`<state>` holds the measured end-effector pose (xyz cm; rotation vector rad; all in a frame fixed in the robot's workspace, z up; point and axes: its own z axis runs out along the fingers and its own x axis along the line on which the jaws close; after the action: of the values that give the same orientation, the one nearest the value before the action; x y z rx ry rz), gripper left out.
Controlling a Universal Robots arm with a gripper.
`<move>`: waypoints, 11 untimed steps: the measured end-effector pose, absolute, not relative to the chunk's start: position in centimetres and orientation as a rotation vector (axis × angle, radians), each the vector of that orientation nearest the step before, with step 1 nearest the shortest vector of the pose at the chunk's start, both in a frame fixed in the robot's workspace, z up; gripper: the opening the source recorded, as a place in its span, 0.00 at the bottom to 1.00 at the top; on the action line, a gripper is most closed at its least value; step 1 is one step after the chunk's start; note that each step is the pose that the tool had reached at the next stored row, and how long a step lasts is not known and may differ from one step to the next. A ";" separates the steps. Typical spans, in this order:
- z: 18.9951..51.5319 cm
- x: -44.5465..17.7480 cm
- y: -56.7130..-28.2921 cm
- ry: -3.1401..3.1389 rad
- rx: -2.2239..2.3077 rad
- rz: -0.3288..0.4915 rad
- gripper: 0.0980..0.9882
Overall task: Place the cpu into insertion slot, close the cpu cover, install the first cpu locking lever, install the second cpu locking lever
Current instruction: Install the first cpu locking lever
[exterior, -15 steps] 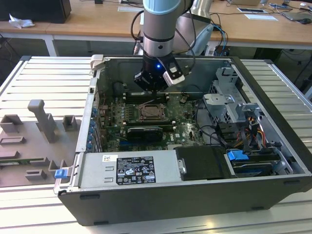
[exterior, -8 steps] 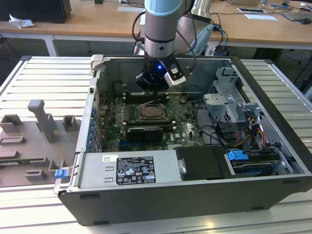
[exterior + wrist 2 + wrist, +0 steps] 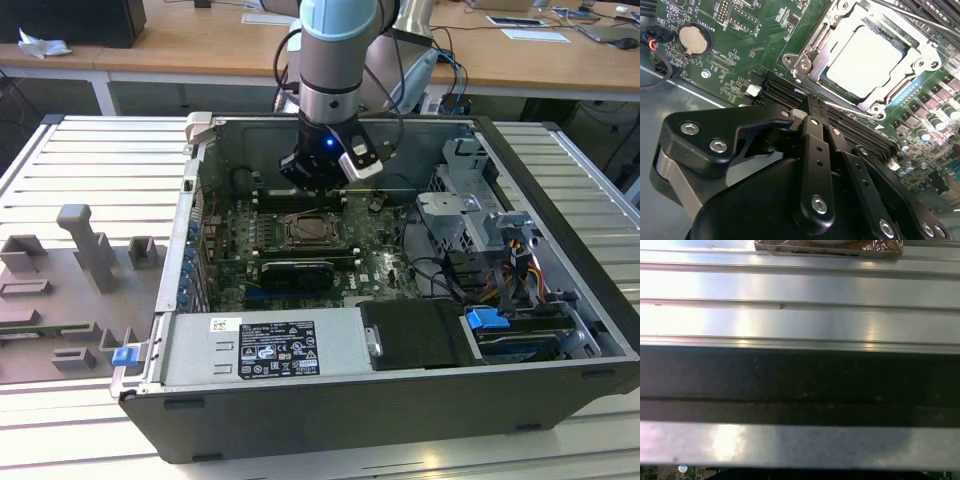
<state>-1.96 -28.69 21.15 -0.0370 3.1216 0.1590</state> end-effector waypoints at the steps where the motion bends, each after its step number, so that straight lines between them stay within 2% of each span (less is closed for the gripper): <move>1: 21.0 -1.9 -28.7 3.122 -0.037 0.158 0.01; 11: 20.3 -1.9 -28.6 3.123 -0.037 0.136 0.01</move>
<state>-1.87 -28.64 20.31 -0.0369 3.1229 0.1355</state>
